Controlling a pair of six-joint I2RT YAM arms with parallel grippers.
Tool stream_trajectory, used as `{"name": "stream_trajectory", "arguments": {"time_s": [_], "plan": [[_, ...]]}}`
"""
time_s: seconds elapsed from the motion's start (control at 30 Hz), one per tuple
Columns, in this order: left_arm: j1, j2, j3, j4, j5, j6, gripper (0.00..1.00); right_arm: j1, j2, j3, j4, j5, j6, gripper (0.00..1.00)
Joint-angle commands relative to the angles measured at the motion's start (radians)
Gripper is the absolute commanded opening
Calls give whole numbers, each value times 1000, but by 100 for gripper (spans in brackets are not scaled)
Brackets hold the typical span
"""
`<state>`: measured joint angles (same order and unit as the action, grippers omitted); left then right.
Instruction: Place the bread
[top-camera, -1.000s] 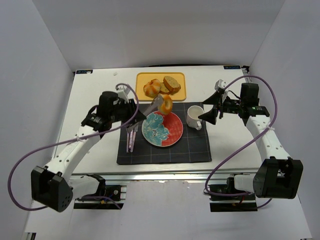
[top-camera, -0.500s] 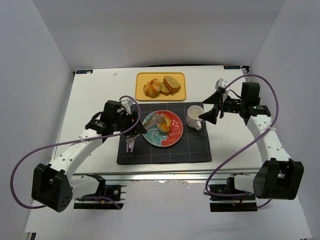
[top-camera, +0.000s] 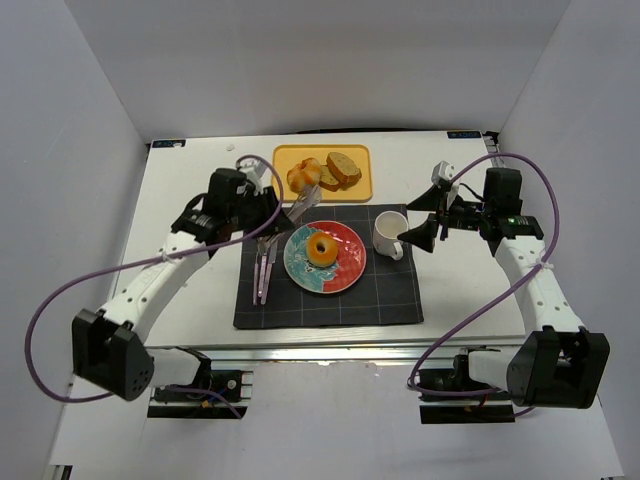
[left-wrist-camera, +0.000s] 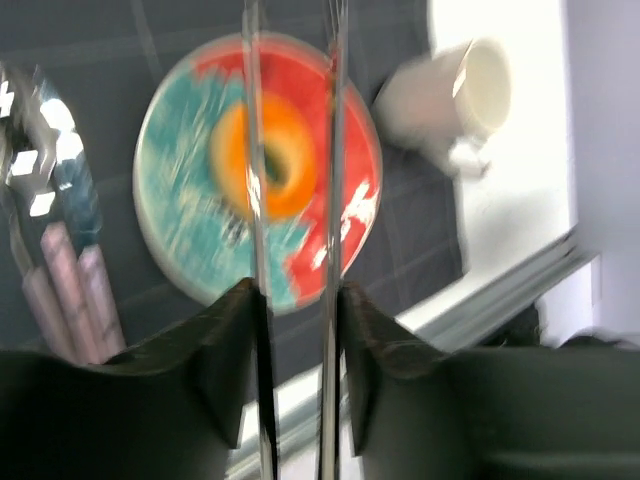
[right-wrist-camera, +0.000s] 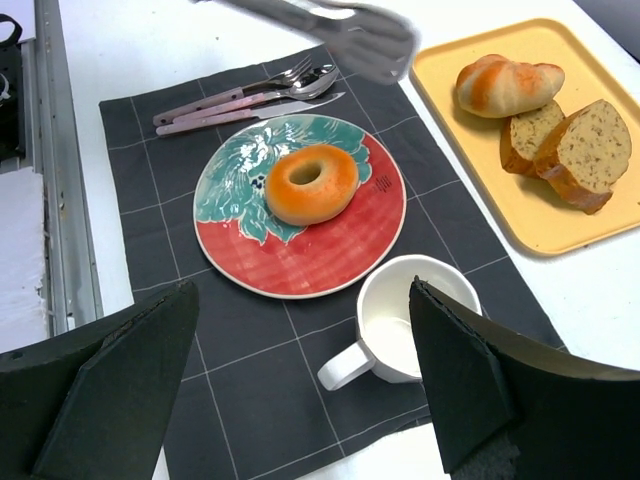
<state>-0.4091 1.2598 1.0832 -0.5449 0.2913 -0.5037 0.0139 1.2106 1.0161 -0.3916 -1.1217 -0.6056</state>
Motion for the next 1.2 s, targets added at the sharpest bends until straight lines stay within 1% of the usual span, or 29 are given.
{"name": "stream_trajectory", "arguments": {"time_s": [0.0, 0.07, 0.1, 0.17, 0.2, 0.23, 0.27, 0.37, 0.53, 0.7, 0.97, 1.17], "plan": [[-5, 84, 89, 158, -6, -74, 45, -3, 0, -5, 33, -35, 9, 90], [-5, 173, 130, 244, -10, -154, 37, -3, 4, -5, 45, -38, 13, 89], [-5, 202, 147, 264, -23, -185, 36, -3, 4, -5, 48, -41, 13, 89], [-5, 277, 203, 295, -59, -260, 37, -3, 4, -11, 60, -41, 15, 89], [-5, 302, 221, 306, -72, -289, 39, -2, 1, -14, 68, -43, 20, 89], [-5, 326, 240, 310, -84, -349, 40, -3, 3, -19, 74, -44, 23, 89], [-5, 384, 263, 307, -83, -367, 41, -3, 3, -25, 88, -46, 26, 89], [-11, 482, 369, 292, -58, -413, 42, -3, 4, -36, 117, -47, 46, 90], [-22, 572, 431, 300, -17, -458, 48, -3, 3, -53, 135, -44, 47, 89], [-25, 619, 448, 290, -6, -481, 51, -2, 3, -63, 149, -41, 52, 89], [-27, 679, 489, 247, -4, -470, 52, -2, 9, -70, 165, -44, 61, 90], [-28, 696, 486, 279, 3, -493, 53, -2, 6, -76, 169, -43, 63, 89]]}}
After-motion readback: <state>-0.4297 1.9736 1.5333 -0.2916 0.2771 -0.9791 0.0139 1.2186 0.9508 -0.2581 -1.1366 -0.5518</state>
